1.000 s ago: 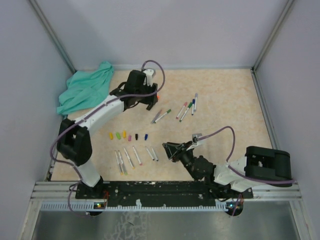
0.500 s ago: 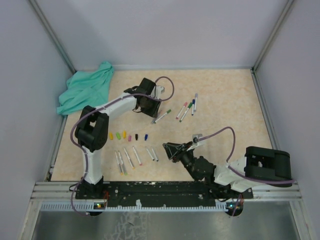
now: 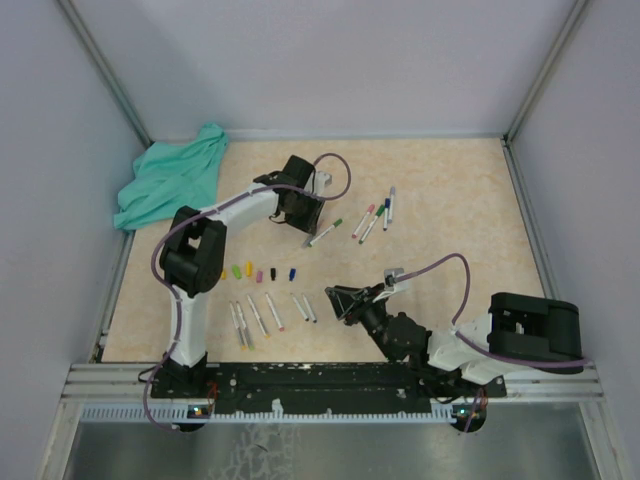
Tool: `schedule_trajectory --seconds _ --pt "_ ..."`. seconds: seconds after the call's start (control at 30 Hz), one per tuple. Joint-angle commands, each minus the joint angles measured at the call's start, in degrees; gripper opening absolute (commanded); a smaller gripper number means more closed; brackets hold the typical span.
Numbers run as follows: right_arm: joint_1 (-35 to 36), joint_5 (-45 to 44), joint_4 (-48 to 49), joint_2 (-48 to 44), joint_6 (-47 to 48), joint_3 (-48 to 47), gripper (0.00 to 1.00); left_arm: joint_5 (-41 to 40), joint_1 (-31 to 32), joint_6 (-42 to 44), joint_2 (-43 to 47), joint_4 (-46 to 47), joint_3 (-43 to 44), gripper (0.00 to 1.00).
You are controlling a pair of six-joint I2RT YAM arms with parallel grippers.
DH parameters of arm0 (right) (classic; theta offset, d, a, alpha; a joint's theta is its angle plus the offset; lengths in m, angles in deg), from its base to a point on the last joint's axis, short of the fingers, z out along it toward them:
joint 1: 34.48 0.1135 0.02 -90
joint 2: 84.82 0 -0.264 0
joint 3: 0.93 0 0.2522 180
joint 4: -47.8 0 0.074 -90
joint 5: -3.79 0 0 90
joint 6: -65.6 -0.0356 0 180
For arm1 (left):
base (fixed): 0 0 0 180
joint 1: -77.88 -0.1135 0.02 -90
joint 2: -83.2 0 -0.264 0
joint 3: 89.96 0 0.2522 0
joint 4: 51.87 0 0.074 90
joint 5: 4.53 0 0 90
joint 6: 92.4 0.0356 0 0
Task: Open the pen caps
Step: Pick up the pen from the center of the board.
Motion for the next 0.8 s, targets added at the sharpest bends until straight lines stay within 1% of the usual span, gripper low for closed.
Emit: schedule_trajectory --seconds 0.0,0.13,0.3,0.6,0.77 --pt "0.55 -2.33 2.72 0.34 -0.18 -1.85 0.33 2.03 -0.29 -0.35 -1.4 -1.04 1.66 0.37" --pt "0.55 -2.24 2.89 0.34 -0.19 -1.77 0.33 1.14 -0.28 -0.7 -1.77 -1.11 1.68 0.36" --pt "0.55 -2.32 3.08 0.43 -0.21 -1.76 0.33 0.74 -0.28 -0.72 -2.45 -1.48 1.95 0.31" --pt "0.55 -2.4 2.89 0.65 -0.19 -1.8 0.33 1.43 -0.22 -0.83 -2.58 -2.06 2.03 0.31" --pt "0.6 -2.49 2.98 0.81 -0.25 -1.94 0.33 -0.56 0.27 -0.84 -3.26 -2.78 1.98 0.31"
